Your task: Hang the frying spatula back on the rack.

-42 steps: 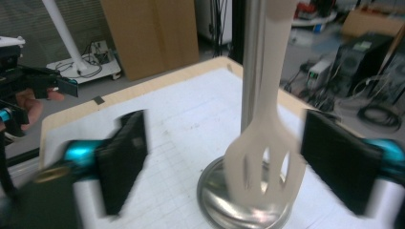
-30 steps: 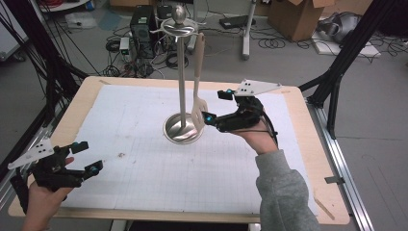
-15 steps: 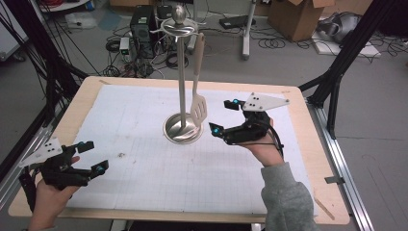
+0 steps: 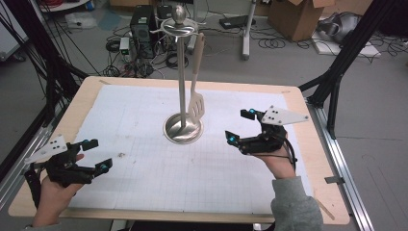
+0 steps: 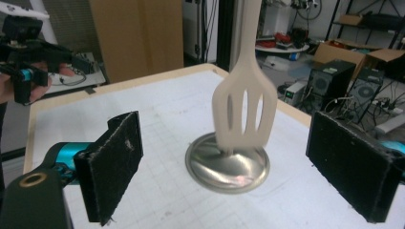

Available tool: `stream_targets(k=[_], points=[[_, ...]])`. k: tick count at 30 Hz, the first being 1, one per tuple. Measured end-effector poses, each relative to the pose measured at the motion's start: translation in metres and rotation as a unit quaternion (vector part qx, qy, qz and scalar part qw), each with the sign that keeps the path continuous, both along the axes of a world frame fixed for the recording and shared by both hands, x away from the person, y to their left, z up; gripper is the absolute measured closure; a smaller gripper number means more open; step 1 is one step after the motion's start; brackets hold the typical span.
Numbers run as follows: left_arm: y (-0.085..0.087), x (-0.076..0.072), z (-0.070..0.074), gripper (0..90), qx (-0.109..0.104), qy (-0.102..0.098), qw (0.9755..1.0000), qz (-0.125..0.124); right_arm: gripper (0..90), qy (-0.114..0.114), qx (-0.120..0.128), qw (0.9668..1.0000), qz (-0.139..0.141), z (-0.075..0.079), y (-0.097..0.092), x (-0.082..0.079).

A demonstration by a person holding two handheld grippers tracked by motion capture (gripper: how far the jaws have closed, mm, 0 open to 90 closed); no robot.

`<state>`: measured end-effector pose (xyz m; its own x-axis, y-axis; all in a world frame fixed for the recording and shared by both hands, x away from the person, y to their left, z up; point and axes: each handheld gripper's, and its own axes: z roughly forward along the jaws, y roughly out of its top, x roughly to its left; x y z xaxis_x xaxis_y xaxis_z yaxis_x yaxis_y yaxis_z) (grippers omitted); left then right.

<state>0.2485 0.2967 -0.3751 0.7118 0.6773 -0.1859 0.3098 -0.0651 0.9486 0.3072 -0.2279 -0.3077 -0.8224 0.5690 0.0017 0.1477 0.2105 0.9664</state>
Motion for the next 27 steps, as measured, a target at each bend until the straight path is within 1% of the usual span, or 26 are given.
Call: stream_targets(k=[1, 4, 5, 7, 9, 13, 15, 17, 19, 20, 23, 27], points=[[-0.001, 0.000, 0.000, 2.4, 0.000, -0.001, 1.0000, -0.001, 11.4, 0.005, -0.002, 1.0000, -0.001, -0.001, -0.001, -0.001], [-0.001, 0.000, 0.002, 2.4, -0.002, -0.006, 1.0000, -0.003, 11.4, 0.001, -0.007, 1.0000, -0.005, -0.004, -0.005, -0.004], [-0.001, 0.000, 0.003, 2.4, -0.004, -0.008, 1.0000, -0.003, 11.4, 0.004, -0.007, 0.9999, -0.008, -0.005, -0.007, -0.005], [-0.001, -0.001, 0.005, 2.4, -0.004, -0.018, 0.9998, -0.001, 11.4, 0.000, -0.008, 0.9999, -0.012, -0.007, -0.011, -0.007], [0.000, -0.002, 0.006, 2.4, -0.009, -0.027, 0.9996, 0.002, 11.4, 0.003, -0.003, 0.9999, -0.017, -0.009, -0.016, -0.009], [0.003, -0.003, 0.008, 2.4, -0.014, -0.035, 0.9993, 0.006, 11.5, 0.014, 0.006, 0.9995, -0.027, -0.016, -0.027, -0.012], [0.003, -0.004, 0.009, 2.4, -0.016, -0.039, 0.9991, 0.005, 11.5, 0.016, 0.006, 0.9994, -0.032, -0.019, -0.031, -0.014], [0.003, -0.004, 0.011, 2.4, -0.018, -0.044, 0.9988, 0.006, 11.4, 0.021, 0.011, 0.9993, -0.030, -0.022, -0.036, -0.015], [0.003, -0.006, 0.013, 2.4, -0.020, -0.052, 0.9984, 0.008, 11.4, 0.023, 0.006, 0.9991, -0.035, -0.025, -0.040, -0.017], [0.003, -0.006, 0.013, 2.4, -0.022, -0.055, 0.9982, 0.009, 11.4, 0.024, 0.008, 0.9991, -0.035, -0.026, -0.042, -0.019], [0.002, -0.006, 0.014, 2.4, -0.022, -0.056, 0.9982, 0.008, 11.5, 0.024, 0.013, 0.9987, -0.043, -0.030, -0.049, -0.022], [0.002, -0.005, 0.014, 2.4, -0.021, -0.054, 0.9983, 0.008, 11.5, 0.016, 0.018, 0.9981, -0.057, -0.035, -0.057, -0.028]])
